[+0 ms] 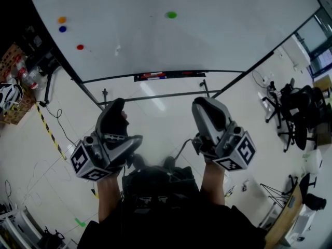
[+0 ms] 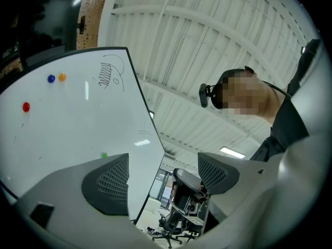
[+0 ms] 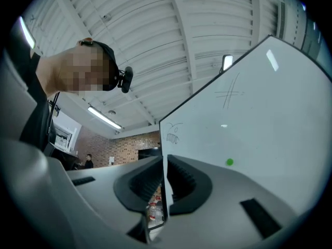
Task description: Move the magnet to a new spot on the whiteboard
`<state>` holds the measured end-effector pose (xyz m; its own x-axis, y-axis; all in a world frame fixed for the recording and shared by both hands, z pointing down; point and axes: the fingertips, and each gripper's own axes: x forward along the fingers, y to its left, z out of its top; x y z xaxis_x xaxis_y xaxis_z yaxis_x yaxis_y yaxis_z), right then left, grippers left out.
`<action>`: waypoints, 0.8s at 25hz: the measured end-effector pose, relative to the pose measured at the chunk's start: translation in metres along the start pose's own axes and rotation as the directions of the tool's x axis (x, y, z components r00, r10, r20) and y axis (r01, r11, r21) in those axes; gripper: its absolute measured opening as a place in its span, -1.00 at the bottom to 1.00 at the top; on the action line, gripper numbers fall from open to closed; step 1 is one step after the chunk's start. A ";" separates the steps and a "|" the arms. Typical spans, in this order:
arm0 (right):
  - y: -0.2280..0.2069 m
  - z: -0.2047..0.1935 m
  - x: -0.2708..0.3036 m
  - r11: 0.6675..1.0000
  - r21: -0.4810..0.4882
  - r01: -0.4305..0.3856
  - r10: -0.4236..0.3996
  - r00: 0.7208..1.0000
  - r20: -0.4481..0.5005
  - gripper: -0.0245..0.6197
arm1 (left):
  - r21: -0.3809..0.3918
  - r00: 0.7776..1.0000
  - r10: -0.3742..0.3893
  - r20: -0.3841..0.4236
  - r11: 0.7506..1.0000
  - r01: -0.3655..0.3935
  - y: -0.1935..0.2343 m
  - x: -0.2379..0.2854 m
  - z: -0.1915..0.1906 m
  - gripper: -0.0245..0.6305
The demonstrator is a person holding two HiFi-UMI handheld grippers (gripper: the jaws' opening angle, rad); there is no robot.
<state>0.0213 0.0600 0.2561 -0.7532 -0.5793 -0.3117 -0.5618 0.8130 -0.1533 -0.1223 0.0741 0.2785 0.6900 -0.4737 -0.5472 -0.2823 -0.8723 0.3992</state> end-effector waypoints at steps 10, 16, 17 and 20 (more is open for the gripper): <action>-0.029 0.028 -0.070 0.995 0.089 -0.052 0.045 0.996 0.078 -0.86 | 0.021 0.997 0.028 -0.066 0.999 -0.027 -0.039 0.048 -0.047 0.34; -0.040 0.034 -0.089 0.990 0.108 -0.090 0.081 0.993 0.091 -0.86 | 0.043 0.995 0.059 -0.083 0.998 -0.055 -0.051 0.064 -0.065 0.34; -0.041 0.035 -0.090 0.989 0.110 -0.094 0.084 0.992 0.093 -0.86 | 0.044 0.995 0.061 -0.084 0.997 -0.058 -0.052 0.066 -0.066 0.34; -0.043 0.036 -0.092 0.987 0.115 -0.110 0.098 0.990 0.103 -0.86 | 0.063 0.994 0.073 -0.081 0.996 -0.068 -0.054 0.069 -0.068 0.34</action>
<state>0.1277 0.0804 0.2575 -0.7654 -0.4872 -0.4205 -0.4321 0.8732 -0.2252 -0.0137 0.0966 0.2690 0.7197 -0.5245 -0.4549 -0.3698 -0.8441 0.3882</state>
